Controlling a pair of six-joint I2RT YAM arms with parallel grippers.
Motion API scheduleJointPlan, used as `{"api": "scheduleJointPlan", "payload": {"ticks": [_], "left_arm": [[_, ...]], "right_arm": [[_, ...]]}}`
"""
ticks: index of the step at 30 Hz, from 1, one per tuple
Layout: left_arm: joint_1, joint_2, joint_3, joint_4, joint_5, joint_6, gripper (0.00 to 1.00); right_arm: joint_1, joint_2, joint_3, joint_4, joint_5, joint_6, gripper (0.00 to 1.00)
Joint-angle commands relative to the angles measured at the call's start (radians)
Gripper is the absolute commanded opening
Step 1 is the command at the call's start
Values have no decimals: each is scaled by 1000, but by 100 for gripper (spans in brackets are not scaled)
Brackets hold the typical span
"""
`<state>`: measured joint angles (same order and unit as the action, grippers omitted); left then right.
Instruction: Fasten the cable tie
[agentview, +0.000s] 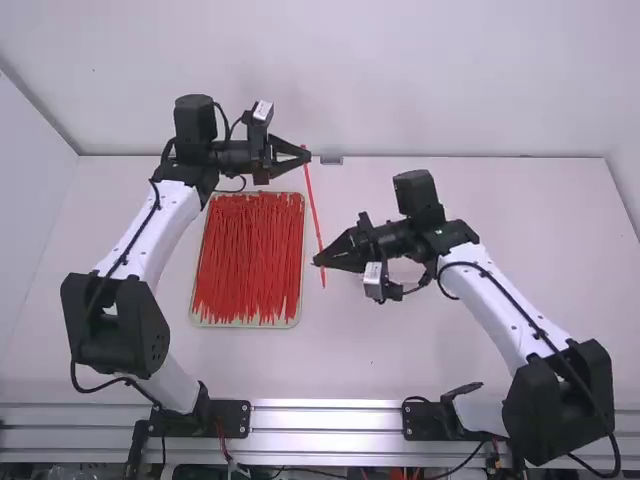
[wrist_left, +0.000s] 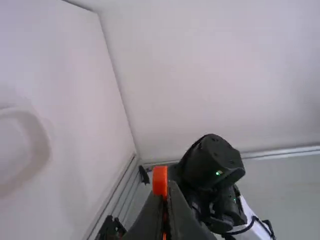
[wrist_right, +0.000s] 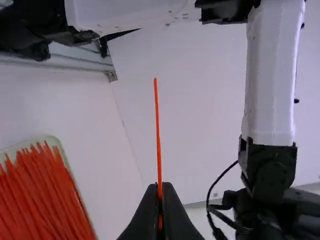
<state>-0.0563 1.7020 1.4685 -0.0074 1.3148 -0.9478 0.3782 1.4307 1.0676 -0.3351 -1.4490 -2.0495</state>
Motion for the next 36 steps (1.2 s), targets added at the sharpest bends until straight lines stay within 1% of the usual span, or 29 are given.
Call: {"api": "scheduleJointPlan", "payload": {"ticks": [1,3,9,19,23,27,31,34,35,36], "left_arm": [[10,5,-4,11,-39,25,2],[10,5,-4,11,-40,26,2],[10,5,-4,11,-40,26,2],[10,5,-4,11,-40,41,2],[10,5,-4,11,-40,49,2],[8,5,-4,16,-16,87,2],[-8,5,-4,17,-18,139,2],[-8,5,-4,50,-70,201,2],[-4,5,-4,69,-102,248,2],[-3,5,-4,71,-105,253,2]], "right_arm": [[8,2,18,-13,-40,123,0],[6,2,18,6,-16,234,0],[8,2,18,47,32,379,0],[8,2,18,41,6,417,0],[10,2,18,31,6,481,0],[21,2,18,55,6,554,0],[37,2,18,153,-8,668,0],[32,2,18,366,-85,895,0],[32,2,20,480,-112,1025,0],[32,2,21,496,-111,1046,0]]}}
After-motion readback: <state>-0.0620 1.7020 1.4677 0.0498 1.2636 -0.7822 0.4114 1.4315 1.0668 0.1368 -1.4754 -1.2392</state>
